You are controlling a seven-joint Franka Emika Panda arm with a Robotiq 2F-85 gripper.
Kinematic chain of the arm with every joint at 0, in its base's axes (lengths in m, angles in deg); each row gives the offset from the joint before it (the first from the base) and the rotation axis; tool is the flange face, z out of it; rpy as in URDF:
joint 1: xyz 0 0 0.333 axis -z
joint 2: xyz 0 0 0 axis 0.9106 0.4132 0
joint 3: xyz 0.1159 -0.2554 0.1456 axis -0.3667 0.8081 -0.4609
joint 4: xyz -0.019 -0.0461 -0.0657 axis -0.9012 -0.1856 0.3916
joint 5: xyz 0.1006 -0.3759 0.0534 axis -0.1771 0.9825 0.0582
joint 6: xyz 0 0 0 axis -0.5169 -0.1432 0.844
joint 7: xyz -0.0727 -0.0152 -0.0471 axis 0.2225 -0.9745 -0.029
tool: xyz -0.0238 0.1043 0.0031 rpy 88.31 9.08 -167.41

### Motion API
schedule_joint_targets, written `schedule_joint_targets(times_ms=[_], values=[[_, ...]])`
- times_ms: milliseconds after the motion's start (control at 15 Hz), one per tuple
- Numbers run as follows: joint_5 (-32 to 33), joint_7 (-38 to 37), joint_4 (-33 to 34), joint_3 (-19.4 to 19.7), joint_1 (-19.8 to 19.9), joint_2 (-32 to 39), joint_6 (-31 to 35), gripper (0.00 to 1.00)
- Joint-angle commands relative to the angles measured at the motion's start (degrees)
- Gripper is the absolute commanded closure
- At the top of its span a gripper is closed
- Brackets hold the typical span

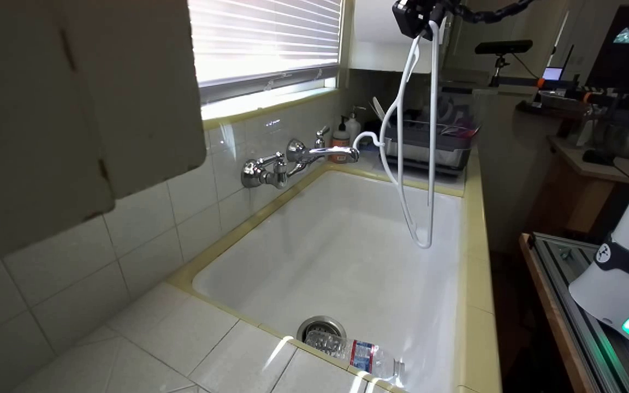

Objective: Hang the hanger on the tap

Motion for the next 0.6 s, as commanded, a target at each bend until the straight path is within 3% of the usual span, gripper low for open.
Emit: schedule_joint_targets(times_ms=[0,533], values=[[2.01,-0.58,2.77,0.63,-1.56,2.88,-1.89,0.98],[2.55,-1.09,5.69,1.15,-2.96,5.9,-1.48,0.98]])
